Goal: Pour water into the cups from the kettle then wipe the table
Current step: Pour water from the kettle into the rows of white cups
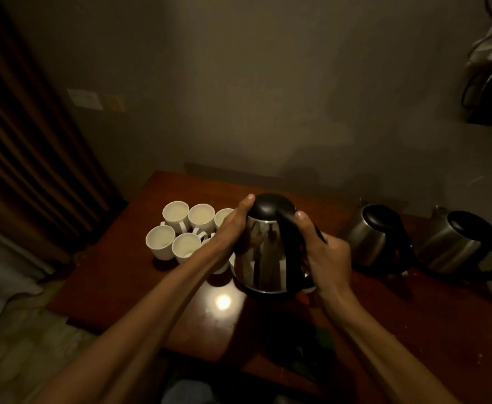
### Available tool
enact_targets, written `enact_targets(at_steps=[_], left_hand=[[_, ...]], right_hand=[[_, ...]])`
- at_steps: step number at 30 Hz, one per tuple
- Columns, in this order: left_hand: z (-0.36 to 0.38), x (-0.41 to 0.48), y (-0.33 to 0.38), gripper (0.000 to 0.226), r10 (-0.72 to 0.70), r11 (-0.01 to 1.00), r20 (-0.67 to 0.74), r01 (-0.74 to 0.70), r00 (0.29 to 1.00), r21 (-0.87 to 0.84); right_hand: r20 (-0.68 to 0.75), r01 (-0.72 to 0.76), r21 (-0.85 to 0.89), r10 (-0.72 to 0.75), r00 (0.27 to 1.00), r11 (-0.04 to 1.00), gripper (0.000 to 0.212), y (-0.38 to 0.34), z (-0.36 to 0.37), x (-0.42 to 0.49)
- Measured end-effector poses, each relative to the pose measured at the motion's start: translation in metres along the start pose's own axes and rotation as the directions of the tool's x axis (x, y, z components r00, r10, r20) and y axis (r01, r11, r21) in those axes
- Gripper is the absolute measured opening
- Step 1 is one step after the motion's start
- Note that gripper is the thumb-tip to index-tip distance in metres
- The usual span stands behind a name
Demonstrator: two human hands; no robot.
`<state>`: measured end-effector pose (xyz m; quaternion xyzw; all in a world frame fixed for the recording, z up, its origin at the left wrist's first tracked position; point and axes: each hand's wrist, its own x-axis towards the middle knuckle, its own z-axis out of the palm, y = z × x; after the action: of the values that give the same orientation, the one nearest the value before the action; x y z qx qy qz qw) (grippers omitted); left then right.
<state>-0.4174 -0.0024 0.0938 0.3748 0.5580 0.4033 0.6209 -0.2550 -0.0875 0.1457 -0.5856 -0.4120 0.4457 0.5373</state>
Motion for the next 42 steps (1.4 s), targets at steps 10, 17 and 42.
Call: enact_targets(at_steps=[10,17,42], left_hand=[[-0.059,0.047,0.008,0.073,0.006,0.99,0.279,-0.046,0.96,0.136],[-0.084,0.048,0.009,0.093,-0.105,0.957,0.479,-0.043,0.872,0.288],[-0.087,0.025,-0.06,0.049,-0.246,0.952,0.52,0.104,0.818,0.287]], right_hand=[[-0.271,-0.013,0.084,0.035,0.962,0.996,0.048,0.021,0.082,-0.013],[-0.502,-0.01,0.135,0.077,0.862,0.991,0.042,0.024,0.136,-0.053],[-0.632,-0.295,0.121,0.303,0.714,0.948,0.059,0.076,0.136,-0.098]])
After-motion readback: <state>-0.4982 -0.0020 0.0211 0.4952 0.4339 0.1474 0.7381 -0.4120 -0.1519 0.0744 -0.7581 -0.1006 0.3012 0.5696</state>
